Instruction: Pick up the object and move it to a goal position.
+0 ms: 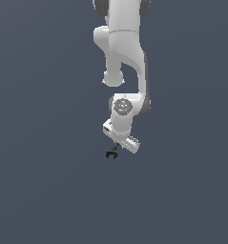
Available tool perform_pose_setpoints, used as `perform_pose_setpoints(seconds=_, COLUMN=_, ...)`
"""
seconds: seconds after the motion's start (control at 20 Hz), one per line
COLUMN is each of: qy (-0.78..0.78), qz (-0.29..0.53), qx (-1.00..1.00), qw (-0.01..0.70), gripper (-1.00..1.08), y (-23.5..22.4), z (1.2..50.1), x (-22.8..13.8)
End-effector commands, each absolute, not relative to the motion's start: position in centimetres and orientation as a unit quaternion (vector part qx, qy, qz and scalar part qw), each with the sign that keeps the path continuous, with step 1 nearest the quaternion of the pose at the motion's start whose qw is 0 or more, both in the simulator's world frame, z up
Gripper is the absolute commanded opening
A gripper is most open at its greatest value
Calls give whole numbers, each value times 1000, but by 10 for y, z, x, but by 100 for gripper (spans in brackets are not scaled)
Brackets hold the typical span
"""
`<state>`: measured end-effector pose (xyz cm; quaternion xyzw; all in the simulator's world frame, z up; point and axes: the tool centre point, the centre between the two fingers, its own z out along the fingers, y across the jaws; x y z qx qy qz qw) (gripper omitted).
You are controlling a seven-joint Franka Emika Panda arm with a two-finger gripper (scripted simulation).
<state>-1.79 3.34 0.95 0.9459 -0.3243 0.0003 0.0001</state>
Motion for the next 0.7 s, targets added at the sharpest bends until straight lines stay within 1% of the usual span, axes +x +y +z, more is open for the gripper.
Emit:
perform_pose_setpoints(seconds=0.0, qy=-323, qz=0, qx=946, qw=0, gripper=-100, y=35, z=8, x=-18)
perform_pose_setpoints(seconds=0.35, qy=-325, qz=1, qx=946, qw=0, gripper=-100, y=33, z=12, x=-18)
perform_pose_setpoints(seconds=0.65, qy=-325, qz=1, qx=946, qw=0, gripper=-100, y=34, z=30, x=-20)
